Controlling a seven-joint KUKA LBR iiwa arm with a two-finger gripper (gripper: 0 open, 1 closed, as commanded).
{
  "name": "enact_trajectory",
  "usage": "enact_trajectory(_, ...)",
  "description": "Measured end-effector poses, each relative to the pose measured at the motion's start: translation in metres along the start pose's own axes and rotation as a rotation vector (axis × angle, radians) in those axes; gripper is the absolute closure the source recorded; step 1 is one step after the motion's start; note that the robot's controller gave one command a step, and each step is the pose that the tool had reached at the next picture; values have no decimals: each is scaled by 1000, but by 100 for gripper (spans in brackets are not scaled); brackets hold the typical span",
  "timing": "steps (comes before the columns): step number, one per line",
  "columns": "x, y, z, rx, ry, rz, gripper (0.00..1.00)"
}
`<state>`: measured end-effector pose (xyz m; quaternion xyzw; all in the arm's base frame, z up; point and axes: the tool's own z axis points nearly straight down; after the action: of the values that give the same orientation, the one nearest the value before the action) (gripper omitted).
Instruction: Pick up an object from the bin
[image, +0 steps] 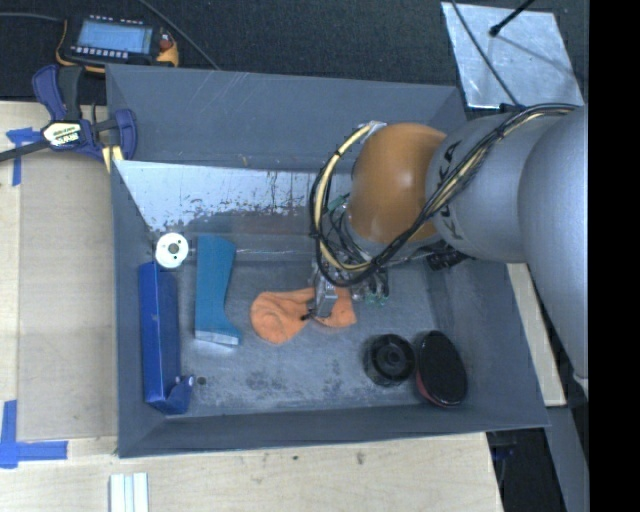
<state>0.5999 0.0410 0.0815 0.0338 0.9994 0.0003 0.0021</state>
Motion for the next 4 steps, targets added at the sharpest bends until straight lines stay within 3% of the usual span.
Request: enact_trajectory(4,0,0,0,0,0,0,100)
